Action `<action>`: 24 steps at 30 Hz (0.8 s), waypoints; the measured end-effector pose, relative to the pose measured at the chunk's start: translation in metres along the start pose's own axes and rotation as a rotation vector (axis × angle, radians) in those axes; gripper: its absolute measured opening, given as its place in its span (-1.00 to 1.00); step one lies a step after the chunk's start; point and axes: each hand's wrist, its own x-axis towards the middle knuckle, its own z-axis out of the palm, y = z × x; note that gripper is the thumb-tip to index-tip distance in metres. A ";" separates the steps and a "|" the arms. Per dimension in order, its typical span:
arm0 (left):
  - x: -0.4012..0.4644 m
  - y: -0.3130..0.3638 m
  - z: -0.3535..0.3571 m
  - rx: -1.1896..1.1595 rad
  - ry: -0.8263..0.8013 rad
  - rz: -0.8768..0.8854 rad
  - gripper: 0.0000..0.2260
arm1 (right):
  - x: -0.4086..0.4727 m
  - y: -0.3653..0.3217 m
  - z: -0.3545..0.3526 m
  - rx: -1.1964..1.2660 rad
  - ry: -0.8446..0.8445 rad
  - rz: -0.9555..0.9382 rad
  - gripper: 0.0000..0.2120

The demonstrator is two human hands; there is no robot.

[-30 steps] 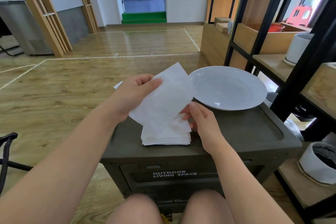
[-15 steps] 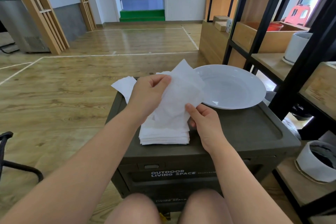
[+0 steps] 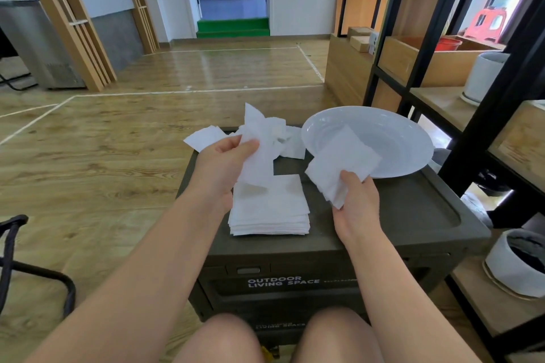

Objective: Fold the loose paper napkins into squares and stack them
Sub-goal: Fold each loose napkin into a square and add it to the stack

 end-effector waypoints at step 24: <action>-0.003 -0.020 0.016 -0.457 -0.007 -0.069 -0.85 | 0.008 -0.019 0.046 -1.000 -0.176 -0.263 -0.83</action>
